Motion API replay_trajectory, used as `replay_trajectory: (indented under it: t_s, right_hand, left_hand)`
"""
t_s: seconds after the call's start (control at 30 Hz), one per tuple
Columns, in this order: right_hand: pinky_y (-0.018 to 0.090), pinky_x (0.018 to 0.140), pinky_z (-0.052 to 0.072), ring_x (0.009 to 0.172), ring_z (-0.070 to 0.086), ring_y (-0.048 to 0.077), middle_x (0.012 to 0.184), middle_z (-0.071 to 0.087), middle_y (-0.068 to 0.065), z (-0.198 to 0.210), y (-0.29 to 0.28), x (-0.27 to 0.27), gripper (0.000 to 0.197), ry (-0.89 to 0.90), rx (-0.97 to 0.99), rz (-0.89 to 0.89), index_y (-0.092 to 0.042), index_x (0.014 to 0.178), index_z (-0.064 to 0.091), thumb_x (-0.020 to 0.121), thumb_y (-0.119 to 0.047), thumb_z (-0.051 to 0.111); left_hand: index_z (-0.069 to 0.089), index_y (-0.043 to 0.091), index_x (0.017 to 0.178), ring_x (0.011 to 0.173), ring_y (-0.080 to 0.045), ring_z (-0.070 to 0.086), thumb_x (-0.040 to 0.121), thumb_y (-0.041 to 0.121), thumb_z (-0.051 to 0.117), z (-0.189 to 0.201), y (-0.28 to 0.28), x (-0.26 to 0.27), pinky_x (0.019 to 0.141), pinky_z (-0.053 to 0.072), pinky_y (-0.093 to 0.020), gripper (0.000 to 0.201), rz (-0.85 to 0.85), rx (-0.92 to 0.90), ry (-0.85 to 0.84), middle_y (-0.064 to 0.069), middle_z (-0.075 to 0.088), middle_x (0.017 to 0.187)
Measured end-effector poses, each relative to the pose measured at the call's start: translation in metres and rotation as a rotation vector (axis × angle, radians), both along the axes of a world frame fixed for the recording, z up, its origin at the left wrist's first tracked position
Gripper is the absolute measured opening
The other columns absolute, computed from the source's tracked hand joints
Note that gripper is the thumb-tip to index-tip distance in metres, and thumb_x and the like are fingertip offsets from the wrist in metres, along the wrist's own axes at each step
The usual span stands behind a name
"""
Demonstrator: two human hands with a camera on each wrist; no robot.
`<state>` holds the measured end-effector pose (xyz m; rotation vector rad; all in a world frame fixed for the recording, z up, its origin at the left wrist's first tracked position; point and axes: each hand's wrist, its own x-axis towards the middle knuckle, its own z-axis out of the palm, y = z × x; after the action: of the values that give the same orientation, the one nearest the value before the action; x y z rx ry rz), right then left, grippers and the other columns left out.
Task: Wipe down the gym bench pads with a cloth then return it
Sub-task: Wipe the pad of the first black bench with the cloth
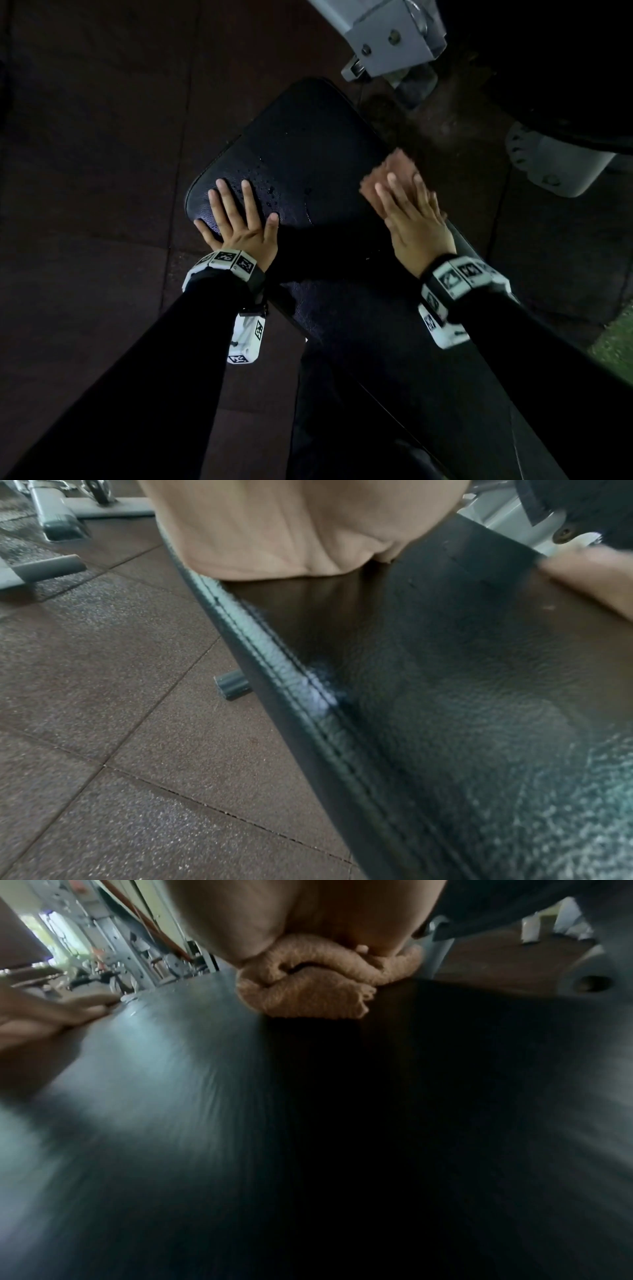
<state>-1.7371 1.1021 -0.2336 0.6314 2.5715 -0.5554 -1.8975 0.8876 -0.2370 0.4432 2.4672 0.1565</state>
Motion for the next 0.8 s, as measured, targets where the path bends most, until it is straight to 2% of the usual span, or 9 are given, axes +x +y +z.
replay_trajectory:
  t_s: [0.13, 0.23, 0.33, 0.47, 0.53, 0.6, 0.67, 0.8]
  right_hand:
    - [0.045, 0.116, -0.003, 0.144, -0.012, 0.026, 0.158, -0.005, -0.011, 0.001, -0.003, -0.062, 0.061, 0.096, 0.046, -0.095, -0.031, 0.149, 0.003, 0.097, -0.016, 0.031]
    - [0.049, 0.116, -0.001, 0.144, -0.009, 0.029, 0.158, 0.0, -0.007, 0.001, -0.028, -0.084, 0.062, 0.138, 0.114, 0.005, -0.029, 0.149, 0.004, 0.096, -0.016, 0.033]
    - [0.047, 0.115, -0.005, 0.144, -0.012, 0.027, 0.156, -0.007, -0.009, 0.0, -0.055, -0.068, 0.072, 0.143, 0.08, 0.155, -0.03, 0.148, -0.001, 0.091, -0.014, 0.04]
    - [0.049, 0.115, 0.005, 0.142, -0.012, 0.028, 0.154, -0.009, -0.012, -0.001, -0.067, -0.007, 0.077, 0.091, 0.049, 0.272, -0.032, 0.147, -0.001, 0.086, -0.016, 0.044]
    - [0.049, 0.116, 0.003, 0.141, -0.018, 0.026, 0.152, -0.018, -0.017, -0.002, -0.056, 0.012, 0.08, 0.024, 0.036, 0.222, -0.037, 0.145, -0.011, 0.089, -0.016, 0.043]
    - [0.049, 0.116, 0.001, 0.141, -0.019, 0.024, 0.149, -0.024, -0.022, -0.001, -0.038, 0.01, 0.073, -0.011, 0.013, 0.121, -0.041, 0.143, -0.016, 0.094, -0.02, 0.034]
    - [0.046, 0.115, -0.003, 0.143, -0.014, 0.025, 0.152, -0.017, -0.02, 0.001, -0.022, -0.011, 0.067, 0.006, -0.007, 0.014, -0.038, 0.146, -0.008, 0.096, -0.019, 0.032]
    - [0.047, 0.115, 0.0, 0.144, -0.009, 0.028, 0.158, -0.006, -0.01, 0.002, 0.004, -0.083, 0.061, 0.074, 0.013, -0.107, -0.034, 0.149, 0.003, 0.097, -0.019, 0.03]
  left_hand:
    - [-0.023, 0.031, 0.145, 0.138, -0.017, -0.033, 0.097, 0.054, 0.013, 0.007, 0.001, -0.001, 0.108, -0.021, -0.053, 0.065, -0.01, -0.014, -0.049, -0.002, -0.035, 0.151]
    - [-0.024, 0.03, 0.145, 0.138, -0.017, -0.033, 0.097, 0.054, 0.013, 0.01, 0.002, -0.002, 0.109, -0.02, -0.054, 0.064, -0.008, -0.021, -0.068, -0.002, -0.036, 0.151]
    - [-0.022, 0.031, 0.146, 0.139, -0.017, -0.032, 0.098, 0.053, 0.016, 0.011, 0.004, -0.001, 0.11, -0.02, -0.053, 0.065, 0.002, -0.026, -0.055, -0.002, -0.034, 0.152]
    - [-0.019, 0.033, 0.146, 0.14, -0.016, -0.03, 0.097, 0.053, 0.018, 0.011, 0.002, 0.0, 0.109, -0.021, -0.052, 0.065, 0.011, 0.003, -0.03, -0.001, -0.032, 0.153]
    - [-0.02, 0.033, 0.146, 0.14, -0.016, -0.031, 0.097, 0.053, 0.017, 0.01, 0.001, 0.001, 0.109, -0.021, -0.052, 0.064, 0.008, 0.013, -0.033, -0.001, -0.032, 0.153]
    - [-0.022, 0.033, 0.145, 0.139, -0.016, -0.032, 0.097, 0.054, 0.015, 0.009, 0.001, 0.001, 0.108, -0.022, -0.052, 0.064, 0.002, 0.01, -0.048, -0.001, -0.034, 0.152]
    - [-0.024, 0.034, 0.144, 0.138, -0.016, -0.034, 0.096, 0.055, 0.013, 0.008, 0.0, 0.0, 0.107, -0.023, -0.051, 0.064, 0.002, 0.006, -0.058, 0.0, -0.036, 0.151]
    - [-0.029, 0.035, 0.142, 0.134, -0.014, -0.039, 0.095, 0.057, 0.009, 0.005, -0.001, -0.003, 0.104, -0.026, -0.05, 0.064, -0.007, 0.015, -0.091, 0.001, -0.04, 0.148]
